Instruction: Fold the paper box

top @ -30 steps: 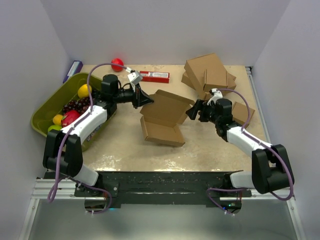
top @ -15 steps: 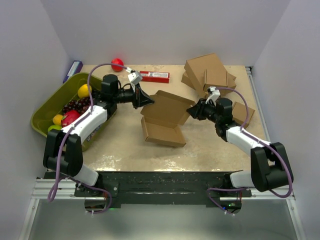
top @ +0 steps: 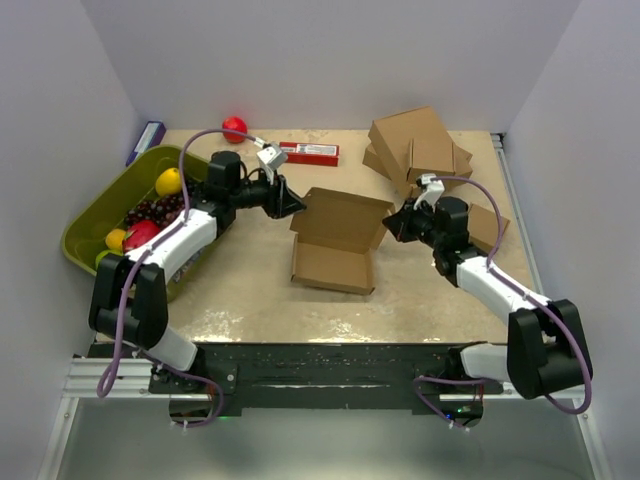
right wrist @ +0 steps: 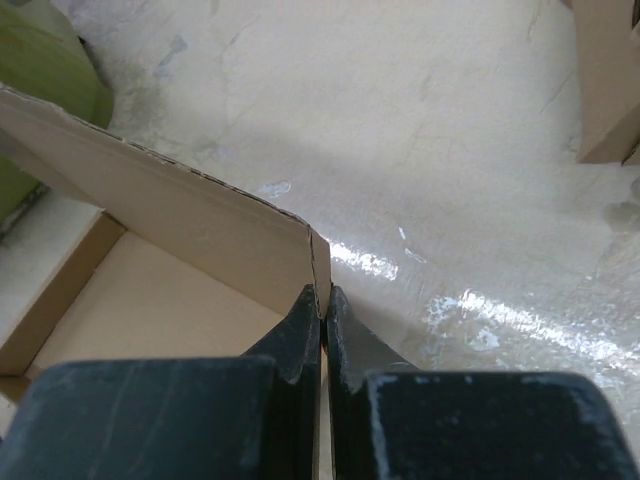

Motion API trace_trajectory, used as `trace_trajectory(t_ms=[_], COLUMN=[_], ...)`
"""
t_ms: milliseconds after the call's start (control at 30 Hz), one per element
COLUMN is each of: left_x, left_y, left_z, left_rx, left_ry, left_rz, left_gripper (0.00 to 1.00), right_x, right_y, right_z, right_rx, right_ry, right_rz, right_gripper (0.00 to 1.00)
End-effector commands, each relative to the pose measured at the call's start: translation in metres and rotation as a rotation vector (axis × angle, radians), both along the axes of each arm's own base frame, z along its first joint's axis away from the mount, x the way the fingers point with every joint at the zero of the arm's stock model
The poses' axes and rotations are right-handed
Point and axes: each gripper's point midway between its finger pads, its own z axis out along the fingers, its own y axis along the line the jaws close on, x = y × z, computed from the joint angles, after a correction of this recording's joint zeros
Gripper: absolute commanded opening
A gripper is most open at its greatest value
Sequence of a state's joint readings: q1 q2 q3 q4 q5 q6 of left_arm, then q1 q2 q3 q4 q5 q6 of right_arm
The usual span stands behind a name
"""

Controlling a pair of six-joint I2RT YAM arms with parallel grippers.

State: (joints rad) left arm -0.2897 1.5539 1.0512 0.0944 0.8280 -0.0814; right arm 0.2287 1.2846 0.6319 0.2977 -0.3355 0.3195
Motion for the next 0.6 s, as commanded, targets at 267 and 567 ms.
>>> trace_trajectory(t_ms=[267,567], left_x=[0.01,0.015], left_y=[-0.01,-0.009], left_z=[-0.017,-0.028], left_rx=[0.197,0.306], left_ry=[-0.068,-0.077], left_rz=[0.062,0.147], left_gripper=[0.29,0.17], right_x=[0.007,0.006], right_y=[-0.016,-0.021], right_z=[0.018,0.025], right_rx=[-0.06,-0.065], right_ry=[-0.088,-0.12], right_rz=[-0.064,-0.102], right_gripper=[0.0,0.0])
